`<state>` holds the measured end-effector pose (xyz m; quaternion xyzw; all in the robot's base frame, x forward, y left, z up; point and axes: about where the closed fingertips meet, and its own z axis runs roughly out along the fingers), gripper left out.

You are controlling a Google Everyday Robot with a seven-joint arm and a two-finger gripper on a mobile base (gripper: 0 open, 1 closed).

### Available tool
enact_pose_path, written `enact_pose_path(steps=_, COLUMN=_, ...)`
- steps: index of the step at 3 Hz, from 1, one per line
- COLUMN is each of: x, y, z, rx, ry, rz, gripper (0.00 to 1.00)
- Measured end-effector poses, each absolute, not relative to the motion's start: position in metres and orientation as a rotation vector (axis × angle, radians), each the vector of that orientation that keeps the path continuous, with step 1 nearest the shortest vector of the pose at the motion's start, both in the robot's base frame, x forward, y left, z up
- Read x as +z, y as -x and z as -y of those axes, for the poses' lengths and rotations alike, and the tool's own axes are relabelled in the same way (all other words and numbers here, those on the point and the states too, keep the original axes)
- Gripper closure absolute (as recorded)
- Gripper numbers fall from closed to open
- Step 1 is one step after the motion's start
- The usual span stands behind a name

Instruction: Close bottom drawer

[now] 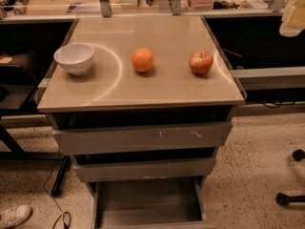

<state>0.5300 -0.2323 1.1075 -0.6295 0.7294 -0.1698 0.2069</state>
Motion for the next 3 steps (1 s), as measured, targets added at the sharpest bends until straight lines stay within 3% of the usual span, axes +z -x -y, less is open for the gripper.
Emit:
enact_pose_path(steps=1, x=1.1075, y=-0.53, z=0.2323, rx=-0.473, ry=1.753, rz=-2.031, gripper=0.0)
enact_pose_path(steps=3, x=1.1075, y=-0.53, z=0.2323, rx=-0.473, ry=1.753, rz=-2.031, gripper=0.42)
